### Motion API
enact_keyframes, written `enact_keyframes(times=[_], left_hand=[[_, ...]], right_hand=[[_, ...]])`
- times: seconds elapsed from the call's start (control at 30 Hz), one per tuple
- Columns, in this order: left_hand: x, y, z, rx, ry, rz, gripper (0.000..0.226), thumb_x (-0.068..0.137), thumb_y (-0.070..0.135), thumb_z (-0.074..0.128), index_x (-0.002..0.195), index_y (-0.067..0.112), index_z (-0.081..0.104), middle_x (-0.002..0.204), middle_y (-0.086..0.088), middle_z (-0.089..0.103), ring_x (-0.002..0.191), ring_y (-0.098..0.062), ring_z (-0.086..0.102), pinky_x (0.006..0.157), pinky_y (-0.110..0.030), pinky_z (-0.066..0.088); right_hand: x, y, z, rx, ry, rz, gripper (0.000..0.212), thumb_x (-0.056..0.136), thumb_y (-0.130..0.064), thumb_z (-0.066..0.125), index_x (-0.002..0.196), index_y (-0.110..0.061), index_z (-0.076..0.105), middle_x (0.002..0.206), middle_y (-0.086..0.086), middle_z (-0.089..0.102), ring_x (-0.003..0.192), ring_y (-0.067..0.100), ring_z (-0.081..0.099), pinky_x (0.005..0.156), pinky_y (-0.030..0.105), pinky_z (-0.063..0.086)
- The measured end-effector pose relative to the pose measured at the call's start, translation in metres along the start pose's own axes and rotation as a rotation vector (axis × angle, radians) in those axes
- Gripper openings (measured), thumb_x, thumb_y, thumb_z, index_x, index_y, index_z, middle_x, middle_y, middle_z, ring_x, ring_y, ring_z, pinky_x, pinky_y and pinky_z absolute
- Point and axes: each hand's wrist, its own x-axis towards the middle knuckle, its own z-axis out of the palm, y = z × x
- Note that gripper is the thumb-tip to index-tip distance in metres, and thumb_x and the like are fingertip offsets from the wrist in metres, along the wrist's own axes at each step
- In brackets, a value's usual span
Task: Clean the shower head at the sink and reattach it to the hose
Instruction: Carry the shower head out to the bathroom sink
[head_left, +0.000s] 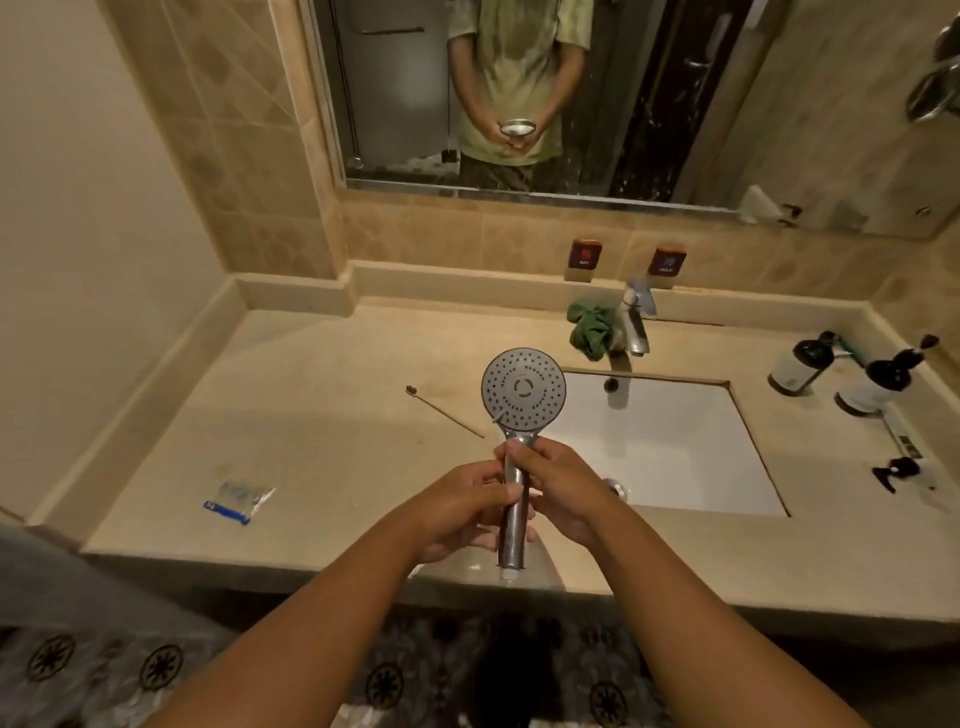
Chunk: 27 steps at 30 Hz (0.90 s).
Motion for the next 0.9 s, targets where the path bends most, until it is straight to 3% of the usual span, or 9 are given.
enact_keyframes(times=[0.1,0.27,0.4,0.6,0.73,0.9], left_hand=[[0.028,0.012,-0.006,-0.032,0.051,0.012,0.036,0.097,0.018,0.063,0.129,0.005,0.054,0.107,-0.019,0.067,0.097,-0.036,0.071,0.068,-0.032,0.058],[0.075,0.038,-0.018,-0.03,0.14,0.018,0.041,0.098,0.017,0.062,0.137,0.015,0.05,0.111,-0.027,0.065,0.102,-0.046,0.067,0.074,-0.039,0.062],[0.103,0.05,-0.03,-0.016,0.192,-0.004,0.041,0.097,0.017,0.064,0.135,0.016,0.051,0.12,-0.032,0.065,0.102,-0.045,0.069,0.087,-0.048,0.059],[0.128,0.053,-0.048,-0.025,0.267,-0.05,0.042,0.094,0.005,0.063,0.131,0.019,0.051,0.105,-0.025,0.071,0.095,-0.043,0.071,0.075,-0.042,0.062],[0.135,0.043,-0.066,-0.102,0.294,-0.061,0.043,0.09,-0.005,0.063,0.129,0.012,0.055,0.101,-0.024,0.069,0.094,-0.042,0.068,0.097,-0.06,0.051],[0.125,0.026,-0.096,-0.232,0.326,-0.09,0.051,0.083,-0.007,0.07,0.129,0.011,0.057,0.104,-0.026,0.07,0.093,-0.039,0.067,0.098,-0.062,0.049]], right_hand=[[0.029,-0.01,-0.009,0.049,-0.032,0.001,0.027,0.097,-0.031,0.059,0.11,-0.01,0.069,0.099,0.011,0.071,0.09,0.023,0.065,0.066,0.032,0.053],[0.083,-0.022,-0.031,0.122,-0.12,0.028,0.027,0.096,-0.034,0.06,0.113,-0.015,0.071,0.101,0.01,0.075,0.088,0.019,0.069,0.061,0.028,0.051],[0.121,-0.023,-0.044,0.15,-0.2,0.079,0.03,0.095,-0.042,0.059,0.115,-0.023,0.071,0.11,0.013,0.073,0.1,0.026,0.069,0.07,0.032,0.054],[0.155,-0.02,-0.041,0.13,-0.241,0.118,0.028,0.1,-0.035,0.053,0.107,-0.017,0.073,0.098,0.013,0.073,0.086,0.021,0.068,0.07,0.03,0.054],[0.17,-0.014,-0.038,0.09,-0.259,0.127,0.024,0.1,-0.028,0.052,0.107,-0.018,0.073,0.105,0.015,0.073,0.094,0.025,0.068,0.085,0.038,0.056],[0.189,-0.007,-0.027,-0.012,-0.155,0.139,0.017,0.096,-0.017,0.056,0.096,-0.013,0.072,0.1,0.019,0.071,0.089,0.027,0.067,0.081,0.038,0.055]])
